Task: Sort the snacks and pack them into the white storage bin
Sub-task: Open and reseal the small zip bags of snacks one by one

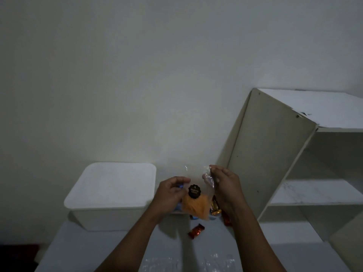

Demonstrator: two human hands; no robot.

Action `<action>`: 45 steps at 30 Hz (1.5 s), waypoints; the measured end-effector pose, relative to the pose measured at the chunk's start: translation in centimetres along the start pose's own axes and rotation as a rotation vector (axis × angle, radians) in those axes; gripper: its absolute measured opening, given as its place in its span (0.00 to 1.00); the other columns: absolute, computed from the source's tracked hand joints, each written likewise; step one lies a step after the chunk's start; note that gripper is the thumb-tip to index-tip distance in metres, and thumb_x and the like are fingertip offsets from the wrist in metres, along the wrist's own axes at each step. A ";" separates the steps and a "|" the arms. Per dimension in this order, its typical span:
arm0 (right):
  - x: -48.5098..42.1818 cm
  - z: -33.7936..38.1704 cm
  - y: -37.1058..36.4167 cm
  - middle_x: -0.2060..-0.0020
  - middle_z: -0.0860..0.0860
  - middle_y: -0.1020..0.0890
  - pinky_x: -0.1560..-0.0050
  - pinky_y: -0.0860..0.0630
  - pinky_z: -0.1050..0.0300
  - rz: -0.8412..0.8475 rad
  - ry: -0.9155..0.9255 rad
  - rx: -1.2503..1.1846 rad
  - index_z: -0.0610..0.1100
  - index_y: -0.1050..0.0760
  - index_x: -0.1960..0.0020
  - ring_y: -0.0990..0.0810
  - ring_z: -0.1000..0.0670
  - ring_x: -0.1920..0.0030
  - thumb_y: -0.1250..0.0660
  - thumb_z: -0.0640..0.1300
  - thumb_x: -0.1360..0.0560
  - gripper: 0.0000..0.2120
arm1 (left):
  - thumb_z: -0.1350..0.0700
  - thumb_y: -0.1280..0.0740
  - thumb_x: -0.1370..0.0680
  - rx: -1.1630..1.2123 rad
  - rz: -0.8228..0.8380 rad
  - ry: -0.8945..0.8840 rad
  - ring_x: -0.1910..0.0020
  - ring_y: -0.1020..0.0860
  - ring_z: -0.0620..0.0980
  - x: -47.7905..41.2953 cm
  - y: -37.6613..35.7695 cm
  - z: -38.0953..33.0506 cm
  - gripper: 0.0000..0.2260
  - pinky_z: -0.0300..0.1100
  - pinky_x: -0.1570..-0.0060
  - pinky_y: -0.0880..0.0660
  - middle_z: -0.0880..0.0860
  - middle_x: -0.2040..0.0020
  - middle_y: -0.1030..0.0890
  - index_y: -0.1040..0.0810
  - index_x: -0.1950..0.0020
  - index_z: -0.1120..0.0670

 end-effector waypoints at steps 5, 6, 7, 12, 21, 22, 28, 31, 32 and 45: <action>0.2 -4.3 4.8 0.62 0.40 0.17 0.58 0.24 0.52 -0.065 -0.126 0.052 0.39 0.16 0.59 0.19 0.46 0.63 0.33 0.38 0.22 0.09 | 0.66 0.28 0.26 0.016 0.055 0.124 0.60 0.19 0.53 1.8 -3.0 4.9 0.18 0.47 0.57 0.21 0.62 0.57 0.16 0.21 0.38 0.52; 0.7 -5.2 5.9 0.61 0.40 0.17 0.59 0.24 0.52 -0.061 -0.152 0.114 0.40 0.16 0.59 0.20 0.47 0.63 0.33 0.38 0.23 0.09 | 0.66 0.28 0.27 0.004 0.053 0.144 0.61 0.19 0.52 2.1 -3.5 5.8 0.19 0.47 0.57 0.21 0.62 0.59 0.17 0.21 0.38 0.52; 1.3 -6.0 6.9 0.59 0.40 0.16 0.58 0.24 0.51 -0.038 -0.173 0.177 0.40 0.16 0.56 0.19 0.46 0.61 0.34 0.38 0.23 0.08 | 0.66 0.27 0.27 -0.011 0.058 0.163 0.61 0.18 0.52 2.4 -4.1 6.5 0.21 0.47 0.57 0.20 0.61 0.58 0.16 0.22 0.37 0.52; 4.0 -9.9 12.5 0.44 0.47 0.18 0.52 0.17 0.40 0.086 -0.278 0.416 0.51 0.24 0.37 0.17 0.43 0.45 0.28 0.43 0.25 0.18 | 0.68 0.27 0.28 -0.044 0.124 0.256 0.58 0.16 0.50 4.5 -8.5 10.2 0.25 0.38 0.62 0.21 0.61 0.48 0.18 0.25 0.35 0.49; 8.8 -15.3 25.8 0.45 0.46 0.22 0.64 0.19 0.55 0.061 -0.420 0.622 0.54 0.36 0.29 0.18 0.44 0.48 0.28 0.36 0.28 0.32 | 0.64 0.25 0.31 -0.242 0.146 0.447 0.45 0.20 0.52 10.6 -17.6 19.0 0.32 0.42 0.54 0.18 0.49 0.36 0.29 0.30 0.30 0.45; 9.3 -15.9 27.1 0.44 0.46 0.23 0.65 0.19 0.56 0.064 -0.438 0.617 0.55 0.36 0.31 0.18 0.44 0.47 0.27 0.37 0.27 0.31 | 0.63 0.24 0.31 -0.275 0.136 0.445 0.44 0.21 0.53 11.2 -18.4 19.7 0.31 0.45 0.52 0.18 0.49 0.36 0.29 0.29 0.33 0.43; 10.1 -18.8 33.6 0.46 0.46 0.21 0.53 0.17 0.40 0.025 -0.472 0.701 0.53 0.26 0.44 0.18 0.42 0.49 0.27 0.42 0.37 0.22 | 0.52 0.25 0.38 -0.525 0.136 0.437 0.47 0.20 0.53 13.9 -22.8 24.2 0.26 0.51 0.50 0.21 0.54 0.44 0.22 0.24 0.41 0.52; 9.7 -19.3 35.5 0.48 0.45 0.20 0.53 0.17 0.41 0.017 -0.445 0.750 0.52 0.25 0.47 0.17 0.42 0.53 0.29 0.38 0.39 0.22 | 0.44 0.29 0.39 -0.671 0.214 0.401 0.46 0.20 0.53 14.3 -25.0 23.2 0.31 0.48 0.45 0.22 0.51 0.43 0.20 0.25 0.35 0.47; 9.6 -19.4 35.7 0.49 0.45 0.19 0.52 0.17 0.42 0.030 -0.438 0.762 0.51 0.25 0.46 0.17 0.43 0.54 0.30 0.38 0.39 0.22 | 0.45 0.29 0.36 -0.753 0.231 0.388 0.44 0.21 0.53 14.4 -25.6 22.4 0.30 0.44 0.42 0.24 0.51 0.42 0.20 0.26 0.34 0.46; 8.2 -19.1 35.3 0.75 0.41 0.24 0.73 0.34 0.57 0.263 -0.190 0.987 0.27 0.26 0.68 0.26 0.50 0.74 0.35 0.24 0.37 0.02 | 0.65 0.32 0.26 -0.764 0.426 0.426 0.31 0.30 0.57 14.4 -29.9 26.1 0.27 0.32 0.39 0.35 0.59 0.31 0.30 0.36 0.28 0.62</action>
Point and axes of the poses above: each hand's wrist, its own x-axis away from the middle knuckle, its own y-axis out of the back of the hand, z = x × y, the point moved 9 cm from there along -x, towards the middle knuckle
